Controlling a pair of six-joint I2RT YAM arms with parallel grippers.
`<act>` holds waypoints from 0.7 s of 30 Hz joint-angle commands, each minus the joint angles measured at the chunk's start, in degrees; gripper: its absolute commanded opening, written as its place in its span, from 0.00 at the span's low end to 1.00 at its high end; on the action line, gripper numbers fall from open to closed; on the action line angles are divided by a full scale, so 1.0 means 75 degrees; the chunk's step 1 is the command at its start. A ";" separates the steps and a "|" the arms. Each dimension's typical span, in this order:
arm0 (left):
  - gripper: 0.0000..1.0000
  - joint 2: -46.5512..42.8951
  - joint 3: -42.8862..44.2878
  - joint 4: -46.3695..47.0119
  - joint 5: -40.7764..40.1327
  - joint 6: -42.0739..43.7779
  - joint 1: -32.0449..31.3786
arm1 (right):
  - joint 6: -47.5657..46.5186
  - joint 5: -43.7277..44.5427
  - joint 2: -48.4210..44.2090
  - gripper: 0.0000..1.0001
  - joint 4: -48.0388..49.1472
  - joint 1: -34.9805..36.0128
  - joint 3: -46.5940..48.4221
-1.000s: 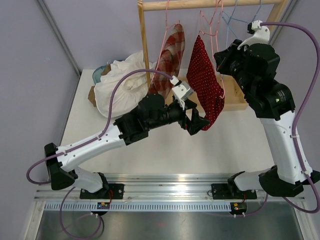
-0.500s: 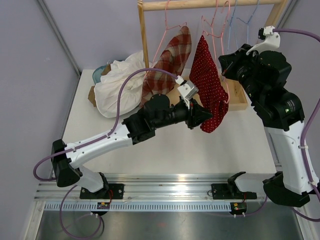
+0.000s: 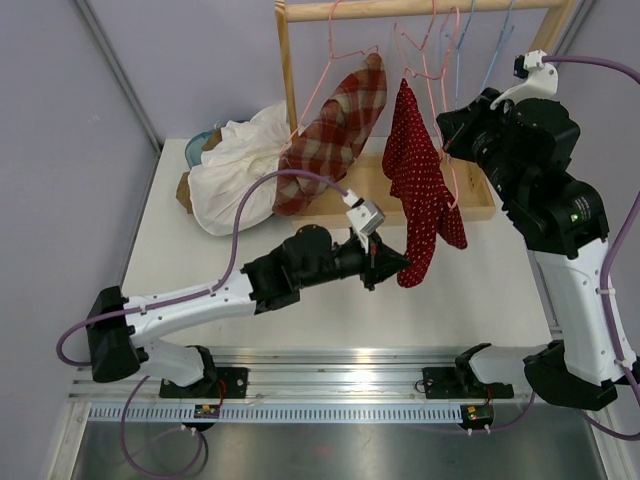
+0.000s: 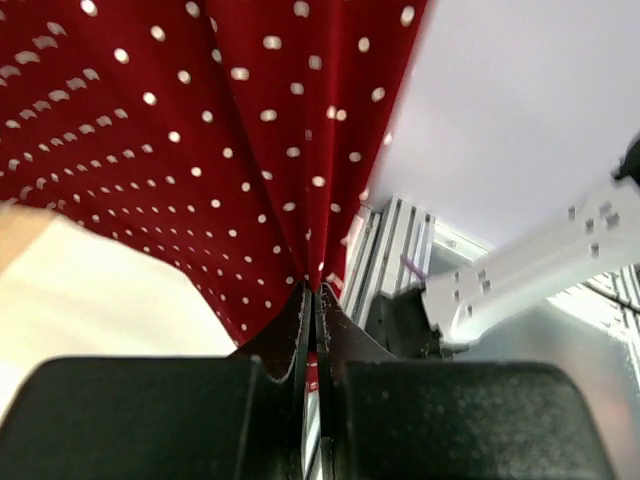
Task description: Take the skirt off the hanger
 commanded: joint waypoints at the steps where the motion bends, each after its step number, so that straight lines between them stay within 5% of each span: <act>1: 0.00 -0.0866 -0.1356 0.0178 -0.0802 -0.0100 -0.0492 | -0.0298 0.0262 0.0260 0.00 0.0674 -0.0029 0.1019; 8: 0.00 -0.2332 -0.3607 0.0181 -0.2148 -0.0897 -0.1394 | -0.0662 0.0356 0.0986 0.00 0.0428 -0.0017 0.2589; 21: 0.00 -0.4055 -0.5133 -0.1883 -0.4786 -0.2561 -0.3900 | -0.0838 0.0356 0.1818 0.00 0.0486 -0.0017 0.3201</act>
